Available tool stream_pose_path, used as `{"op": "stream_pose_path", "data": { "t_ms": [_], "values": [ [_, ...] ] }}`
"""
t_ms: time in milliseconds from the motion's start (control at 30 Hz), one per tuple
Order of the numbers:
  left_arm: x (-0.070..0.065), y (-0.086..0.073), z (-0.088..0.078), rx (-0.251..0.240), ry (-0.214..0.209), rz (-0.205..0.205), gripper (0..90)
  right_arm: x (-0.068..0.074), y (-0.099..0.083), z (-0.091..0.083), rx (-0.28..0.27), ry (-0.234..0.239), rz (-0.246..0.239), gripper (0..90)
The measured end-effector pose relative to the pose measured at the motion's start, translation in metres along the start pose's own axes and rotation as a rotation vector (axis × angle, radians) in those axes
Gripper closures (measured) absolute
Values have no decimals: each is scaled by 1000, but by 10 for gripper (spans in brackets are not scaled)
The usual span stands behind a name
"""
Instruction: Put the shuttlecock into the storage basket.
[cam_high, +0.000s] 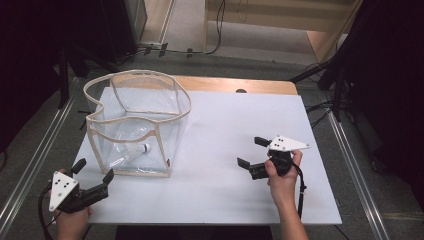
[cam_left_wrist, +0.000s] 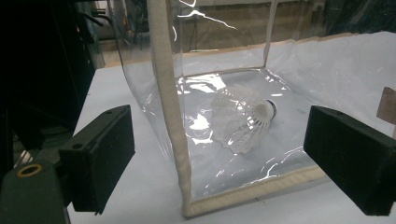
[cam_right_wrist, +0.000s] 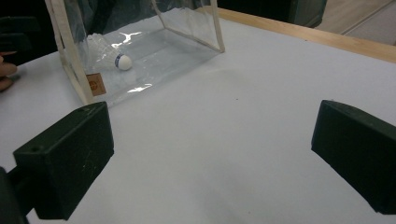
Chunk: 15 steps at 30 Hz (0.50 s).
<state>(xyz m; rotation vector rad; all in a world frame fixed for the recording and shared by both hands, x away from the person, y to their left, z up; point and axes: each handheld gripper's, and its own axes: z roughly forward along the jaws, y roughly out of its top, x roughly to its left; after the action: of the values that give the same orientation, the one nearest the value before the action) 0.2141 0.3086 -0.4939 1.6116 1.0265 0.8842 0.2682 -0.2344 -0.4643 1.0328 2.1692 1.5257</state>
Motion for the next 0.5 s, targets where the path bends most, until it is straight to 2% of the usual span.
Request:
{"op": "stream_pose_path", "data": {
  "t_ms": [500],
  "values": [
    [0,0,0,1,-1,-2,93,-12,-20,-24,7,-55,39,0]
  ]
}}
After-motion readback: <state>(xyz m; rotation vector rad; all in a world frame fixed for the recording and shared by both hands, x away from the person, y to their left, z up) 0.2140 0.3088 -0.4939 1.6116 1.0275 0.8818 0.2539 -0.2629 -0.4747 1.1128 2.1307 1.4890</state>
